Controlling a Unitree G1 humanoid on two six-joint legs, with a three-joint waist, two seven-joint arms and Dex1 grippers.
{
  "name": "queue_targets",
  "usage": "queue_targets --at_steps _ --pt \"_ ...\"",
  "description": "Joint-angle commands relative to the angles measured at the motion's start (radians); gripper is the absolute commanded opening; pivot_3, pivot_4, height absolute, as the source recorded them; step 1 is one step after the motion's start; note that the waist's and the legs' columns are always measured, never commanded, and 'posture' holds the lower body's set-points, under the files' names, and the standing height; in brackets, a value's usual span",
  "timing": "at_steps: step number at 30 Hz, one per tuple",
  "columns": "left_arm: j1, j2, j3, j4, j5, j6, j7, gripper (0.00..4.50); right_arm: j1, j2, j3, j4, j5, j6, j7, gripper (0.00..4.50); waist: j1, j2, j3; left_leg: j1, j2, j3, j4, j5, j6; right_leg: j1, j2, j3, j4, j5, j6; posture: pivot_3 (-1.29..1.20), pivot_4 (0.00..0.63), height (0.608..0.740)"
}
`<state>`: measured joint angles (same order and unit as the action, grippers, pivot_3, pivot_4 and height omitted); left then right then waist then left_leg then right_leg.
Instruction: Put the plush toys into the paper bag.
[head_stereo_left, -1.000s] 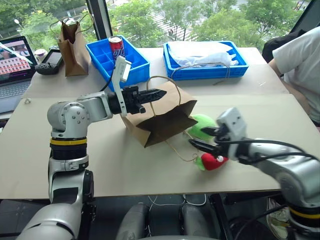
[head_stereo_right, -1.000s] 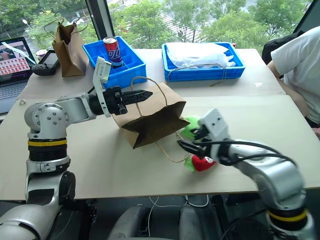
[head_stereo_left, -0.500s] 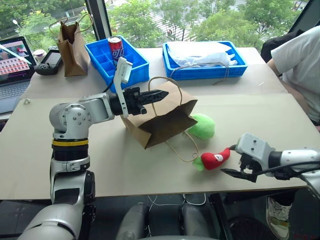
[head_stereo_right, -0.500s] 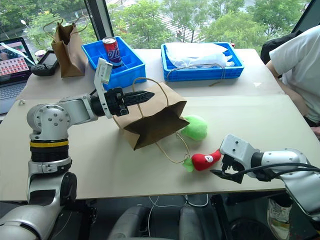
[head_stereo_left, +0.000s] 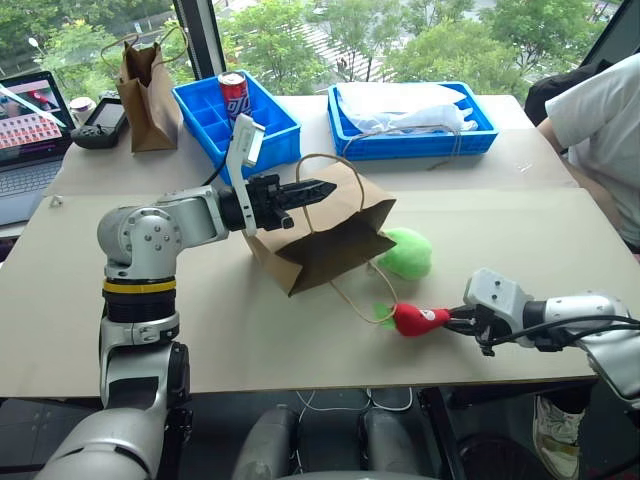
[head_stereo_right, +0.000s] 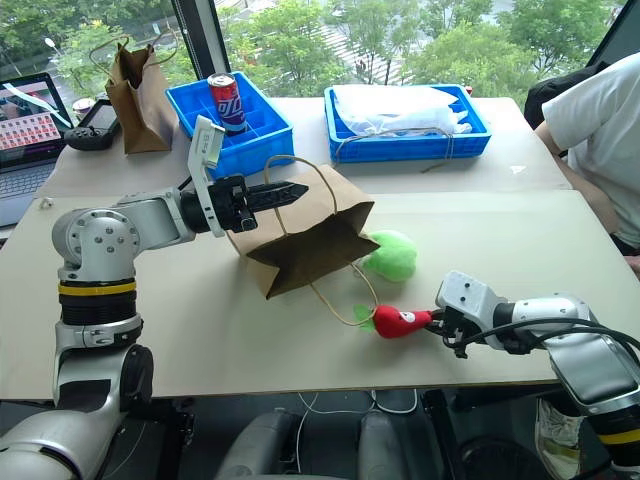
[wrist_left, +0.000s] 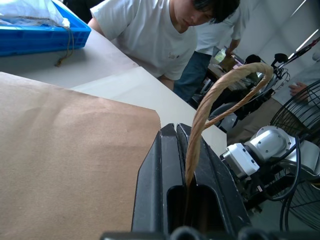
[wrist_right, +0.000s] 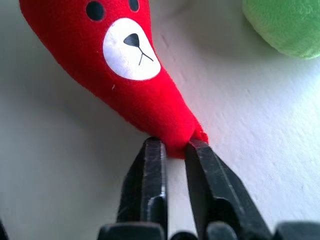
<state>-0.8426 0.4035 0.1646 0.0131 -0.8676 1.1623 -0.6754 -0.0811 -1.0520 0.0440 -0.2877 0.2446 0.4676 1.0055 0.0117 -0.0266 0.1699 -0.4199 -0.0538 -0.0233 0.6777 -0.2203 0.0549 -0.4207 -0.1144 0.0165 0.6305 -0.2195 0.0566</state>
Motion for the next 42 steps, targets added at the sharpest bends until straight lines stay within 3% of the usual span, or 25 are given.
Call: queue_targets --at_steps 1,7,9,12,16,25,34,42 --pt "-0.016 0.000 0.007 -0.023 -0.017 -0.004 0.001 0.00 0.019 -0.063 -0.160 -0.084 0.060 0.038 0.041 0.02 0.001 0.000 0.000 0.000 0.000 0.000 0.000 0.000 0.000 0.000 0.000 0.000 0.000 0.000 0.000 0.00 0.150 0.740" --pt "-0.017 -0.014 0.007 -0.022 -0.020 -0.004 0.011 0.00 0.062 -0.132 -0.381 -0.191 0.176 0.154 0.111 0.02 0.002 0.000 0.000 -0.001 0.000 0.000 0.000 0.000 0.000 0.000 0.000 -0.001 0.000 0.000 0.000 0.00 0.150 0.740" --pt "-0.019 -0.020 0.005 -0.019 -0.019 -0.006 0.013 0.00 0.039 -0.145 -0.400 -0.235 0.205 0.198 0.100 0.02 0.002 0.000 0.000 -0.001 0.000 0.000 0.000 0.000 0.000 0.000 0.000 0.000 0.000 0.000 0.000 0.00 0.150 0.740" --pt "-0.024 -0.029 0.003 -0.015 -0.021 -0.007 0.012 0.00 -0.050 -0.127 -0.313 -0.302 0.231 0.270 0.032 0.02 -0.001 0.000 0.000 -0.001 0.000 0.000 0.000 0.000 0.000 0.000 0.000 0.000 0.000 0.000 0.000 0.00 0.150 0.740" --pt "-0.019 -0.024 -0.007 -0.023 -0.027 0.007 -0.006 0.00 -0.214 -0.019 -0.092 -0.343 0.192 0.338 -0.081 0.02 -0.004 0.000 0.000 -0.001 0.001 -0.001 0.000 0.000 0.000 -0.001 0.000 0.000 0.000 0.001 -0.001 0.00 0.150 0.740" --pt "-0.016 -0.028 0.008 -0.038 -0.046 0.014 0.017 0.00 -0.544 0.274 0.331 -0.183 -0.041 0.393 -0.259 0.02 0.000 0.000 0.000 -0.003 0.000 -0.001 0.001 0.001 -0.002 -0.003 -0.001 -0.001 0.000 0.001 -0.001 0.00 0.150 0.740" --pt "-0.015 -0.020 0.019 -0.042 -0.061 0.016 0.039 0.00 -0.644 0.355 0.445 0.025 -0.224 0.276 -0.294 0.02 -0.002 0.000 0.000 -0.003 -0.001 -0.002 0.000 0.002 -0.003 -0.004 0.000 -0.001 0.001 0.001 -0.001 0.00 0.150 0.740" --pt "-0.013 -0.027 0.036 -0.045 -0.074 0.017 0.061 0.00 -0.640 0.607 0.349 0.065 -0.179 0.320 -0.384 0.02 -0.017 0.000 0.000 -0.003 0.000 -0.002 -0.001 0.002 -0.004 -0.005 0.001 -0.001 0.003 0.002 -0.002 0.00 0.150 0.740"
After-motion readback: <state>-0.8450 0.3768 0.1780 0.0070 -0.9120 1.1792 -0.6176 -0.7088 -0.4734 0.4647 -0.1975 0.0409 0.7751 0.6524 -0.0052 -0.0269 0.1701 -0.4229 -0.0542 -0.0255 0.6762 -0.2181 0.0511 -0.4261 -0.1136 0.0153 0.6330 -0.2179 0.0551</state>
